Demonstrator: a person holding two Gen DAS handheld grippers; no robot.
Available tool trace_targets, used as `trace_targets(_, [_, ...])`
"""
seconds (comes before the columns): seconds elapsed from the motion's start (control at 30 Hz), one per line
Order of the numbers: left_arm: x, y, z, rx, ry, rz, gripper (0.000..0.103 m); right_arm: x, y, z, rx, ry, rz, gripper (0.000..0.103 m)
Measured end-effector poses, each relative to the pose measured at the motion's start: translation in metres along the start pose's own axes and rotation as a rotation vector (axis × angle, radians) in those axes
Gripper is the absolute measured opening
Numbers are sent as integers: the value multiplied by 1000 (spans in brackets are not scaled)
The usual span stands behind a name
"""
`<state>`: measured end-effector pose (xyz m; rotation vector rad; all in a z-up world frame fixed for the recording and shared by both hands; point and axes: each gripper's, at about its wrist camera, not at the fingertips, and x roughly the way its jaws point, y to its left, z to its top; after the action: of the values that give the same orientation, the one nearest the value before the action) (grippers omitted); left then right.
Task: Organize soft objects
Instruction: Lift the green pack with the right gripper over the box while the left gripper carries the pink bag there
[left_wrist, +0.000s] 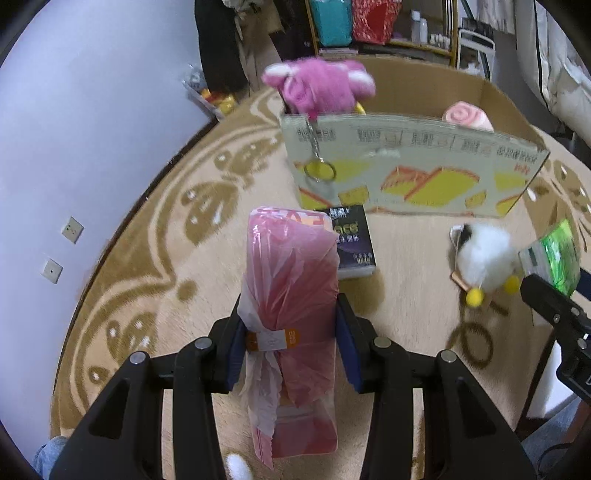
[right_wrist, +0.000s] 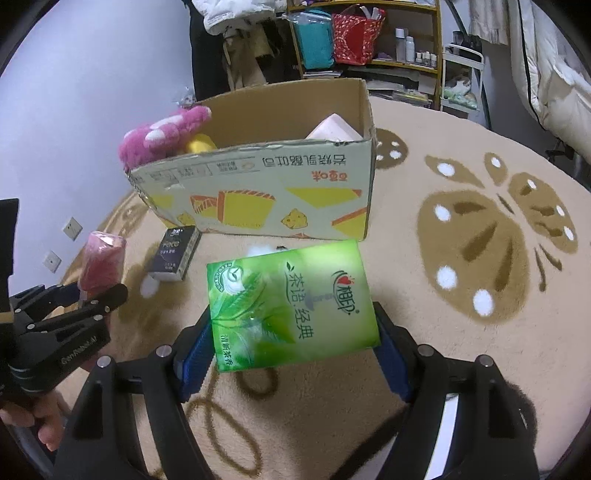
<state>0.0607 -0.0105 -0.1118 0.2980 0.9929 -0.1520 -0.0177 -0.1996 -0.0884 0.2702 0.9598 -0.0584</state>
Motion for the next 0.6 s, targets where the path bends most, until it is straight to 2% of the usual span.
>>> trace_targets(0.17, [-10,0,3,15,-47,-5,42,-3,-4,10,8,-46,-1,81])
trace_targets(0.33, [-12,-10,2,54,-60,-9,42,-15,-3,14,-10,-108,-34,81])
trace_targets(0.47, [-16,-12,4,66,-86,11,42,-20,-7,18,2,-137,-40,81])
trace_targets(0.6, [-17,-9,8,74,-92,-6,42,-26,-5,21,-6,-174,-25,81])
